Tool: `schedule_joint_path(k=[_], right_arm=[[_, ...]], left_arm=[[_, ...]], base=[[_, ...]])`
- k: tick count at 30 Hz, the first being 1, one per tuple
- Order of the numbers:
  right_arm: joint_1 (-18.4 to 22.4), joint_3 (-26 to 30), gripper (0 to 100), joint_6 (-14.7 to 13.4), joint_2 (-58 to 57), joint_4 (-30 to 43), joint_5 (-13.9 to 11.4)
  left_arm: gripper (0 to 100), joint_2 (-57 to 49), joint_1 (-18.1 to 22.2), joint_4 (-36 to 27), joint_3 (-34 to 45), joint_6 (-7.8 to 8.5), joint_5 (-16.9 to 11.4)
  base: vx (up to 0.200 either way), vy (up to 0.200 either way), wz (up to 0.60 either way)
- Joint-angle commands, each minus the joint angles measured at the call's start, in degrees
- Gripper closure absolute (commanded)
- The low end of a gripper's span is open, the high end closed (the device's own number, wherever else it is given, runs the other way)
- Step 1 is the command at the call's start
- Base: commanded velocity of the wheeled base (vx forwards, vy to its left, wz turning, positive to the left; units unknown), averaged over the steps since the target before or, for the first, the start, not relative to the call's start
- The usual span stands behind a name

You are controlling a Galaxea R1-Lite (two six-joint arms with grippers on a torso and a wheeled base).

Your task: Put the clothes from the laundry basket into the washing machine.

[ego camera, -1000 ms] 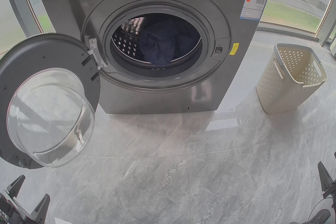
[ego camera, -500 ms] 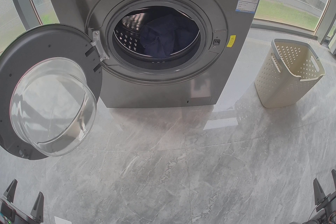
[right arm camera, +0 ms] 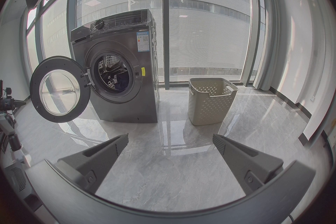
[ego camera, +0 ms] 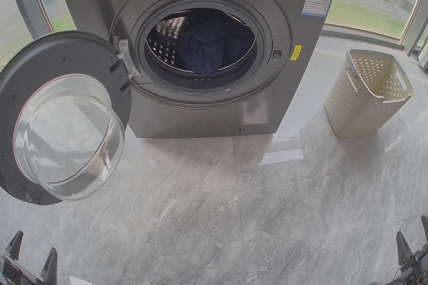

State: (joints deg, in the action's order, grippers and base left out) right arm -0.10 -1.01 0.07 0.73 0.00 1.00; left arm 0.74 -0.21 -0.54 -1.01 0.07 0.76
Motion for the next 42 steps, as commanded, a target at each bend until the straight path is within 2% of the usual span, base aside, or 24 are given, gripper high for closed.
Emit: schedule_joint_path(k=[1, 8, 16, 22, 31, 42], right_arm=[[0.0, 0.8, 0, 0.0, -0.7, 0.0, 0.1], [0.0, 0.8, 0, 0.0, -0.7, 0.0, 0.6], [-0.1, 0.8, 0, 0.1, -0.7, 0.0, 0.5], [-0.1, 0.8, 0, 0.1, -0.7, 0.0, 0.5], [-0.1, 0.8, 0, 0.1, -0.7, 0.0, 0.5], [-0.1, 0.8, 0, 0.1, -0.7, 0.0, 0.5]], left_arm=[[0, -0.5, 0.0, 0.0, 0.9, -0.07, 0.0], [0, -0.5, 0.0, 0.2, 0.9, 0.01, 0.0], [0, -0.5, -0.1, 0.2, 0.9, 0.1, 0.0], [0, -0.5, -0.1, 0.2, 0.9, 0.1, 0.0], [0, -0.5, -0.1, 0.2, 0.9, 0.28, -0.2], [0, -0.5, 0.0, 0.2, 0.9, 0.28, -0.4]], base=[[0.0, 0.2, 0.0], [0.0, 0.0, 0.51], [0.0, 0.0, 0.0], [-0.2, 0.2, 0.0], [0.0, 0.0, 0.0], [-0.164, 0.0, 0.0]])
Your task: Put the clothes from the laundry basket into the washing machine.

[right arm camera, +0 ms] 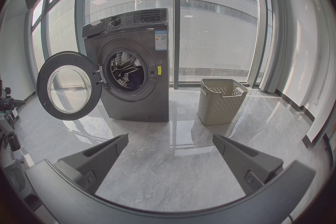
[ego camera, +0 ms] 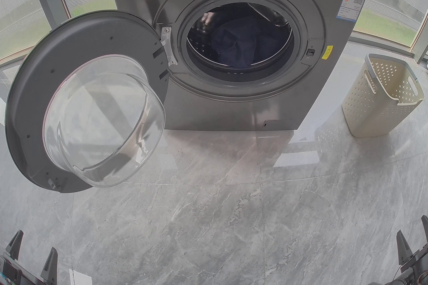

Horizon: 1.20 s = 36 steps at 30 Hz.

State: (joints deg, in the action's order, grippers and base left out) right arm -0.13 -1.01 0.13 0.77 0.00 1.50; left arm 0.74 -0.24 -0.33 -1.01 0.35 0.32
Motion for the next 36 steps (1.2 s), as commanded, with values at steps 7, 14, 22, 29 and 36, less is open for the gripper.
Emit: schedule_joint_path(k=[7, 14, 22, 29, 36], right_arm=[[0.0, 0.8, 0, 0.0, -0.8, 0.0, 0.1], [0.0, 0.8, 0, 0.0, -0.8, 0.0, 0.0], [0.0, 0.8, 0, 0.0, -0.8, 0.0, 0.0], [0.0, 0.8, 0, 0.0, -0.8, 0.0, 0.0], [0.0, 0.8, 0, 0.0, -0.8, 0.0, 0.0]], left_arm=[[0, -0.5, 0.1, 0.0, 0.9, 0.0, -0.1], [0, -0.5, 0.1, 0.0, 0.9, 0.0, -0.1], [0, -0.5, 0.1, 0.0, 0.9, -0.09, -0.1], [0, -0.5, 0.0, 0.0, 0.9, 0.0, -0.1], [0, -0.5, 0.0, 0.0, 0.9, -0.09, -0.1]], base=[[0.0, 0.0, 0.0], [0.0, 0.2, 0.0], [0.0, 0.2, 0.0], [0.0, 0.171, 0.0], [0.0, 0.0, 0.0]])
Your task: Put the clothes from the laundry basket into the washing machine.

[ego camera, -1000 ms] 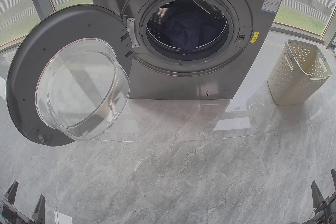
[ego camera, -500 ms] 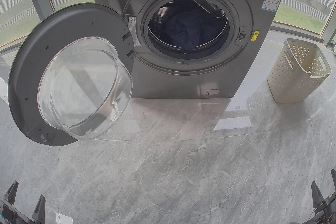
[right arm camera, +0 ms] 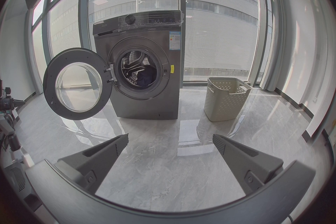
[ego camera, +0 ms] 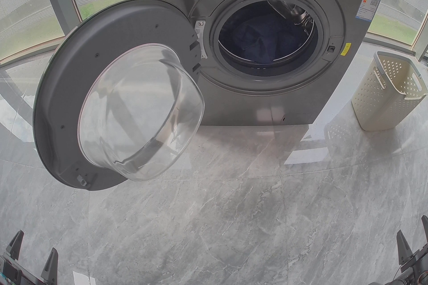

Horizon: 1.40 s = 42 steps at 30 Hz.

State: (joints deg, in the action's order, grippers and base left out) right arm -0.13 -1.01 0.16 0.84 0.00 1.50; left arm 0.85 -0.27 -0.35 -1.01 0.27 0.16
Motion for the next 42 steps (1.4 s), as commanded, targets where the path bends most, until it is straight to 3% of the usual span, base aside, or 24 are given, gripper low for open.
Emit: schedule_joint_path(k=[1, 17, 24, 27, 29, 33, 38, 42], right_arm=[[0.0, 0.8, 0, 0.0, -0.8, 0.0, 0.0], [0.0, 0.8, 0, 0.0, -0.8, 0.0, 0.0], [0.0, 0.8, 0, -0.1, -0.8, 0.0, 0.1], [0.0, 0.8, 0, 0.0, -0.8, 0.0, 0.0], [0.0, 0.8, 0, 0.0, -0.8, 0.0, 0.0], [0.0, 0.8, 0, -0.1, -0.8, 0.0, 0.1], [0.0, 0.8, 0, -0.2, -0.8, 0.0, 0.1], [0.0, 0.8, 0, -0.2, -0.8, 0.0, 0.1]], left_arm=[[0, -0.6, 0.0, 0.0, 0.9, 0.0, 0.0], [0, -0.7, 0.0, 0.0, 0.9, -0.09, 0.7], [0, -0.7, 0.1, 0.4, 1.0, 0.96, 0.2], [0, 0.2, -0.3, 3.8, -2.0, -0.27, -0.1], [0, 4.6, -1.6, 5.2, -8.9, -1.06, -0.4], [0, 13.3, -4.7, 5.8, -12.5, -1.06, -1.7], [0, 30.8, -12.8, 14.9, -15.4, -2.11, -3.2], [0, 39.8, -13.4, 19.5, -18.9, -2.47, -3.5]], base=[[0.0, 0.0, 0.0], [0.0, 0.075, 0.0], [0.0, 0.0, 0.0], [0.0, 0.0, 0.0], [0.0, 0.0, 0.0], [0.0, 0.0, 0.0], [0.0, 0.0, 0.0], [0.0, 0.0, 0.0]])
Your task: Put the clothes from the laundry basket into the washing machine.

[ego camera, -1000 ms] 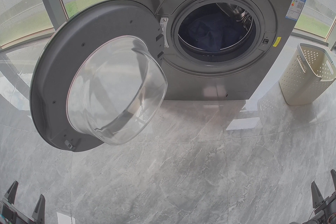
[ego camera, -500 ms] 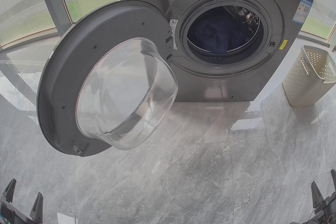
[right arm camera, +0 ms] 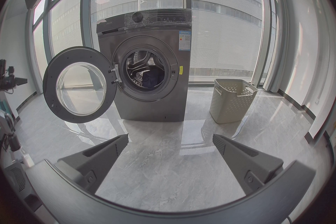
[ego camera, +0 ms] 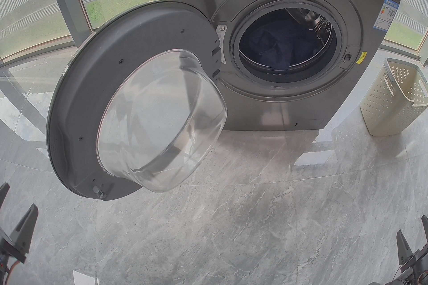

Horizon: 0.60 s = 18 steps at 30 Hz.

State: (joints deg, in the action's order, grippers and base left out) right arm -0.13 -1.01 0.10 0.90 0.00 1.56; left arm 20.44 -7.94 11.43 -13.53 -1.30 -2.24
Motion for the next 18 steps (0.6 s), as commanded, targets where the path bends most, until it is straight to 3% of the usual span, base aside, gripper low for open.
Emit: schedule_joint_path(k=[1, 8, 12, 18], right_arm=[[0.0, 0.8, 0, -0.2, -0.9, 0.0, 0.0], [0.0, 0.8, 0, -0.1, -0.9, 0.0, 0.0], [0.0, 0.8, 0, -0.2, -0.9, 0.0, 0.0], [0.0, 0.8, 0, -0.1, -0.9, 0.0, 0.0]], left_arm=[[0, 21.7, -5.9, 8.7, -7.1, -0.89, -1.4], [0, 31.6, -5.2, 14.3, -10.6, -0.89, -5.4], [0, 40.0, -3.9, 21.6, -12.0, -0.8, -7.0], [0, 42.8, -4.5, 27.0, -12.0, -0.89, -10.0]], base=[[0.0, 0.0, 0.0], [0.0, 0.0, 0.0], [0.0, 0.0, 0.0], [0.0, 0.0, 0.0]])
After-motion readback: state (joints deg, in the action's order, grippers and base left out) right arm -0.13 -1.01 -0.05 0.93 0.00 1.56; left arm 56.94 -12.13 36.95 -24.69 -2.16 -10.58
